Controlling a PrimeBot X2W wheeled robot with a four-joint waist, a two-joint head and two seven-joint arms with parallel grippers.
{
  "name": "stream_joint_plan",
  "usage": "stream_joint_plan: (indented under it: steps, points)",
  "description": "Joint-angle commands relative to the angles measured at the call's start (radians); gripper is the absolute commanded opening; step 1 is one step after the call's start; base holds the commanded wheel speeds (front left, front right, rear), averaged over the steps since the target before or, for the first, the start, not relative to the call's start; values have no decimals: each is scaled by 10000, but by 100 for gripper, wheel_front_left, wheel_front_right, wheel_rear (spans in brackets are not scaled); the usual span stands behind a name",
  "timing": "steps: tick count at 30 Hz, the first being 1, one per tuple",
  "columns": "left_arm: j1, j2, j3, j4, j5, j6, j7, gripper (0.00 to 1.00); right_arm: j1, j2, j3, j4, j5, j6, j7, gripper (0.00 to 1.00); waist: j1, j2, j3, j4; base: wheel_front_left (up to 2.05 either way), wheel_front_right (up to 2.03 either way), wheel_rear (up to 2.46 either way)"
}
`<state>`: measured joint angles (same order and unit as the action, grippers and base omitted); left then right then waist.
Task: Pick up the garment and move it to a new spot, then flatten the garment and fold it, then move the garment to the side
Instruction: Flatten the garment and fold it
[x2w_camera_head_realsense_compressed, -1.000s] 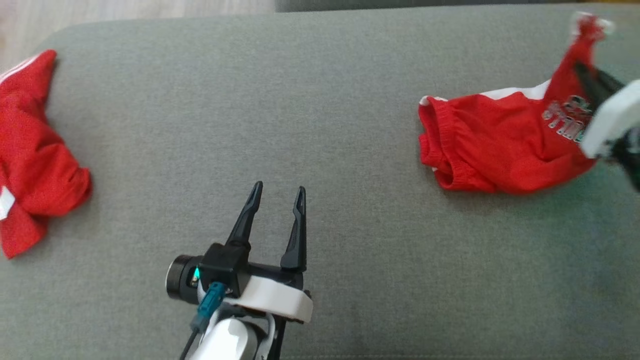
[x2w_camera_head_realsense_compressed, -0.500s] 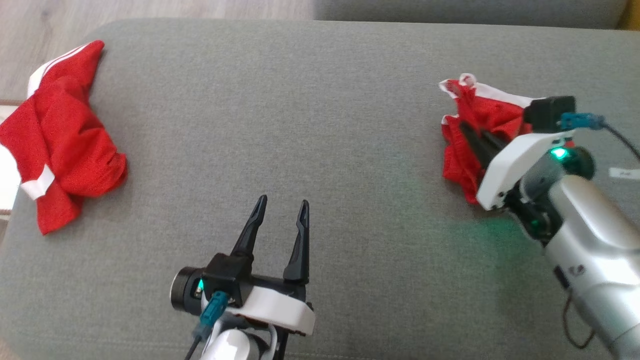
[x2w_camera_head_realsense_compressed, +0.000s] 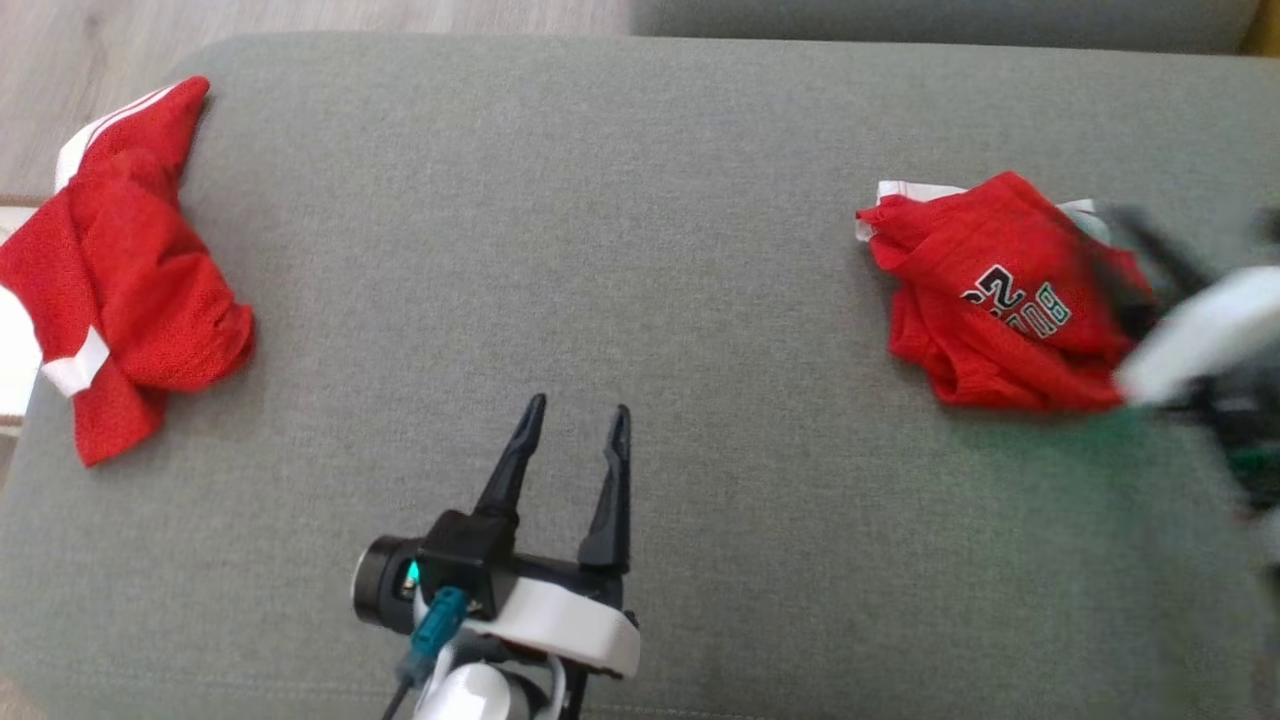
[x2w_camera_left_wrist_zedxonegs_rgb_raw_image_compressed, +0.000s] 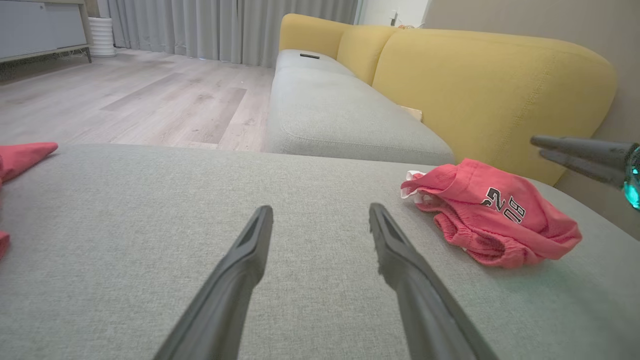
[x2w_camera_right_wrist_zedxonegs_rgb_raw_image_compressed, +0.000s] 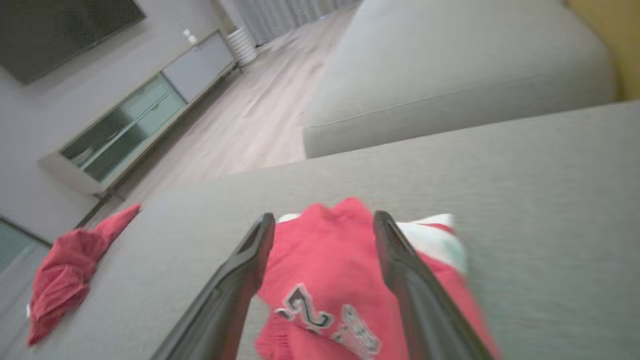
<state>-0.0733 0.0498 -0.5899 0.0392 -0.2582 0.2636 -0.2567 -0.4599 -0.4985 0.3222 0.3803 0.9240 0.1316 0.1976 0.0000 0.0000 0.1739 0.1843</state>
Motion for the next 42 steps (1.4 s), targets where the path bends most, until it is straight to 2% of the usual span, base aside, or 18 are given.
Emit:
stream_joint_plan:
  steps: [1, 2, 6, 10, 15, 21, 28, 33, 42]
  points:
    - [-365, 5, 198, -360, 26, -10, -51, 100, -30, -351, -311, -311, 442, -9, 182, 38, 0, 0, 111, 109, 0, 0, 0]
    - [-399, 5, 168, -374, 52, -16, -51, 100, 65, -556, -683, -251, 898, -9, 418, 0, 0, 0, 174, 169, 0, 0, 0]
    - [-473, 5, 73, -358, 109, 1, -51, 100, 278, -1078, -1671, 408, 2377, -9, 1521, 0, 0, 0, 430, 338, 0, 0, 0]
    - [-585, 5, -127, -359, 130, -6, -51, 100, 287, -1153, -1832, 954, 3250, -9, 2485, 0, 0, 0, 656, 481, 0, 0, 0]
    - [-822, 5, -406, -376, 142, 22, -51, 100, 212, -1439, -1757, 1633, 3112, -9, 2489, 0, 0, 0, 868, 672, 0, 0, 0]
    - [-902, 5, -521, -197, 199, 15, -51, 100, -8, -1281, -1529, 2068, 3249, -9, 2475, 0, 0, 0, 864, 632, 0, 0, 0]
    - [-917, 5, -497, -101, 222, 9, -51, 100, 133, -1157, -910, 923, 3836, -9, 2777, 0, 0, 0, 670, 454, 0, 0, 0]
    - [-880, 5, -445, -62, 204, -6, -51, 100, 824, -1485, -384, -469, 4308, -9, 2988, 0, 0, 0, 530, 339, 0, 0, 0]
    - [-775, 5, -344, -72, 149, -60, -51, 100, 2092, -2250, 521, -1720, 4683, -9, 3346, 0, 0, 0, 313, 316, 0, 0, 0]
